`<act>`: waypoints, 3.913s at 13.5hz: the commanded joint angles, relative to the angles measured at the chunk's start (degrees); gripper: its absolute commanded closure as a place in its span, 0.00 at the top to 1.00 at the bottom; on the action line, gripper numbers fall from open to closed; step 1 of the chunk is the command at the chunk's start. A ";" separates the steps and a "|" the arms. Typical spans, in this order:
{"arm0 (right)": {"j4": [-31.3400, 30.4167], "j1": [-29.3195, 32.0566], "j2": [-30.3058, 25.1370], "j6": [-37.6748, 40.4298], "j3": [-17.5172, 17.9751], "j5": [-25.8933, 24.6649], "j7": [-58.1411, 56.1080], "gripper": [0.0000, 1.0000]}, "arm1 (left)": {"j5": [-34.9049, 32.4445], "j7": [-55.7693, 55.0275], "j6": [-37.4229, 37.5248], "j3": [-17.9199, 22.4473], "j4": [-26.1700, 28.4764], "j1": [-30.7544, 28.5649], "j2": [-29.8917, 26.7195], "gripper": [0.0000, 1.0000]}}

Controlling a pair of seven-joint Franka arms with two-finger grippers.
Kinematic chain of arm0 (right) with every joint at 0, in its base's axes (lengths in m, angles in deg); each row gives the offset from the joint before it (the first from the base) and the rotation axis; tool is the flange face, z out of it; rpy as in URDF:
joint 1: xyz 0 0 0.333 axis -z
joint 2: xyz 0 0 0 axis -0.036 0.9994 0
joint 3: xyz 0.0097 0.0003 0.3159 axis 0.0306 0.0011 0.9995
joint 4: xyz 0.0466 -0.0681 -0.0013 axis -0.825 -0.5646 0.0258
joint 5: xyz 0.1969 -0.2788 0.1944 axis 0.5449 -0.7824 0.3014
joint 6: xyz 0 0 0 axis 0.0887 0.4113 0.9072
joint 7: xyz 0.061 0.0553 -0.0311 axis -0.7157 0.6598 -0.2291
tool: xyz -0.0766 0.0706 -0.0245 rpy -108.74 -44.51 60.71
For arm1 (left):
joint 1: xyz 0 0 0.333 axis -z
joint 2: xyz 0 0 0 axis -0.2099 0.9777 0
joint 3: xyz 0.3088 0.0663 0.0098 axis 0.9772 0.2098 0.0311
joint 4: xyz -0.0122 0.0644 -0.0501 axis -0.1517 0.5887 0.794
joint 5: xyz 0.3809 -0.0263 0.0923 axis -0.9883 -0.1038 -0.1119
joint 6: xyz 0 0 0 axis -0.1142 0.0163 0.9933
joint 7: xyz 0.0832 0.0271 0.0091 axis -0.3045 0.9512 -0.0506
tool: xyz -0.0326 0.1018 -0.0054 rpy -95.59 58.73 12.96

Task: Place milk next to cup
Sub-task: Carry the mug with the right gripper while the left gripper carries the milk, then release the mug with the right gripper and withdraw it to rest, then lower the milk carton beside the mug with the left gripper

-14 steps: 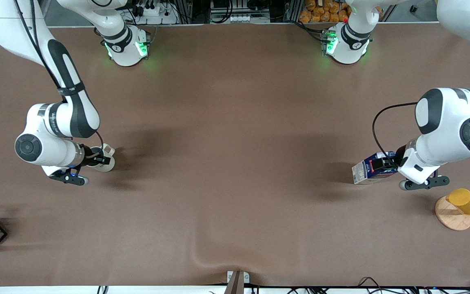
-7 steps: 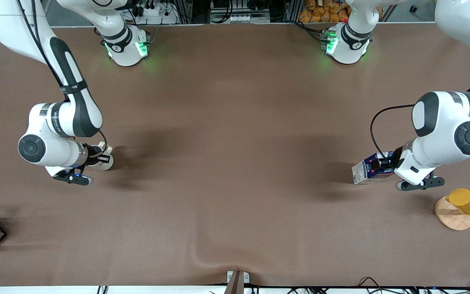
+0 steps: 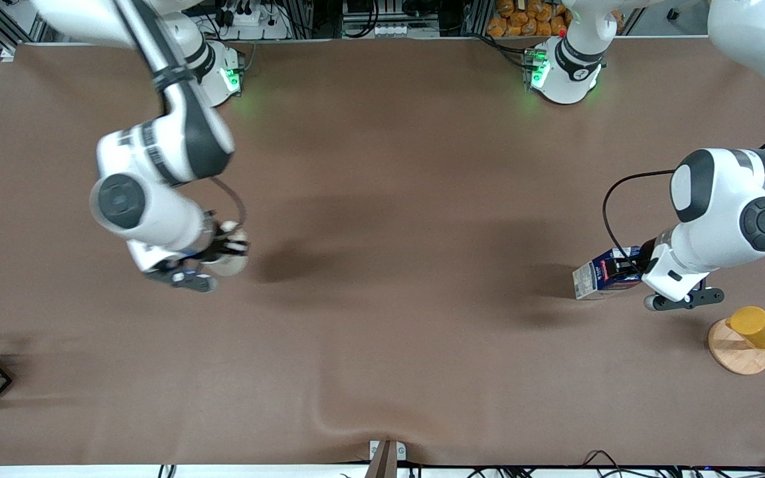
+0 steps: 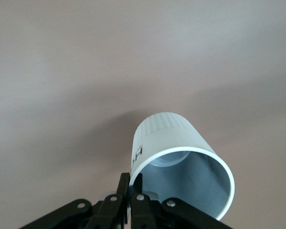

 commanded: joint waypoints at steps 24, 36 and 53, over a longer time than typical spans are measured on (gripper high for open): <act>23.46 -16.51 25.35 -6.34 -1.08 -3.02 26.45 0.00 | 0.51 -4.17 4.97 -7.92 -4.60 1.68 -4.93 0.50; 23.29 -3.61 3.75 16.85 -2.04 -2.59 7.56 1.00 | 0.25 -25.87 7.53 -23.64 -6.01 2.63 -5.02 0.49; 12.65 19.44 -20.97 35.68 -4.07 -5.49 -38.24 1.00 | -10.30 -59.12 6.82 -15.33 -25.68 41.91 15.71 0.47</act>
